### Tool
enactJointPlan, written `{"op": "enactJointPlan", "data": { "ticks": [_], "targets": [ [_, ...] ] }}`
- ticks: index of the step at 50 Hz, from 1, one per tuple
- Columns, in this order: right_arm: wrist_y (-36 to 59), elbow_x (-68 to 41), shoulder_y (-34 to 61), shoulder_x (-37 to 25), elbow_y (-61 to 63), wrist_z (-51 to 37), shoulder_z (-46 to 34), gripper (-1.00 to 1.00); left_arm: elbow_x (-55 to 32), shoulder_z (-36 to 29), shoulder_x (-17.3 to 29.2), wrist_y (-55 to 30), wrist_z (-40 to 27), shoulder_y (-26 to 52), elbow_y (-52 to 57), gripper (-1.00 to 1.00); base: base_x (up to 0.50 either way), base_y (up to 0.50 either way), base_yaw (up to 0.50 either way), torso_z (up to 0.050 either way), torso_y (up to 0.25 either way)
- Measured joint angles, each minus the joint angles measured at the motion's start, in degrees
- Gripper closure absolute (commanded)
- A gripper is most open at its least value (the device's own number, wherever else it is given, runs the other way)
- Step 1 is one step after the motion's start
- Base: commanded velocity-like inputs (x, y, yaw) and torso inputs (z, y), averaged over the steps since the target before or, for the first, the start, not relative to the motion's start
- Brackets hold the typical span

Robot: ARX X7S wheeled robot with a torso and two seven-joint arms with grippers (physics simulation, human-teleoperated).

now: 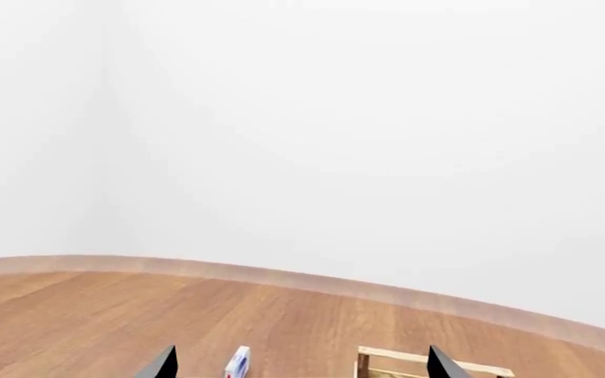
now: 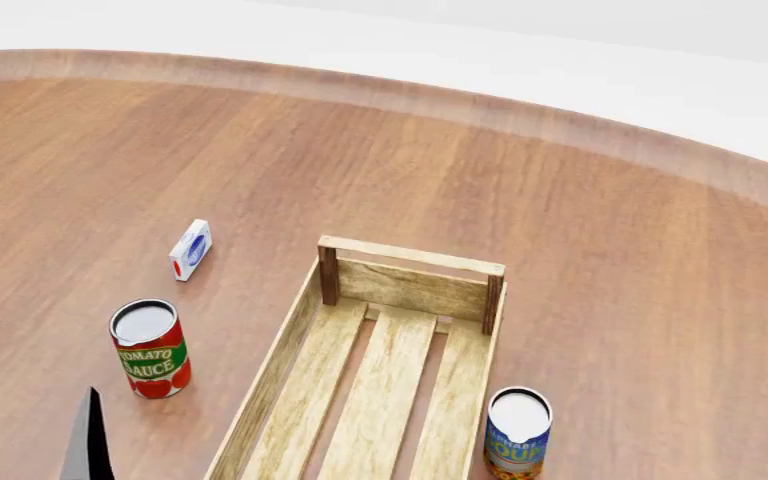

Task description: Pick up the butter and put it in the tray.

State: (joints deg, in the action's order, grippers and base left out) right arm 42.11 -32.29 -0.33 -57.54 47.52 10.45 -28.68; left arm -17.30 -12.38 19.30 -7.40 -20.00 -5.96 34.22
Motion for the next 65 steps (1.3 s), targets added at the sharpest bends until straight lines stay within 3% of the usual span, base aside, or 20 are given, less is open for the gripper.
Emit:
{"op": "enactJointPlan", "data": {
  "ticks": [65],
  "targets": [
    [-7.7, 9.2, 5.6, 11.2, -20.7, 6.9, -10.5, -1.0, -0.9, -0.8, 1.0, 0.3, -1.2, 0.2, 0.2, -1.0, 0.0, 0.0, 0.0, 0.0, 0.0]
  ]
}}
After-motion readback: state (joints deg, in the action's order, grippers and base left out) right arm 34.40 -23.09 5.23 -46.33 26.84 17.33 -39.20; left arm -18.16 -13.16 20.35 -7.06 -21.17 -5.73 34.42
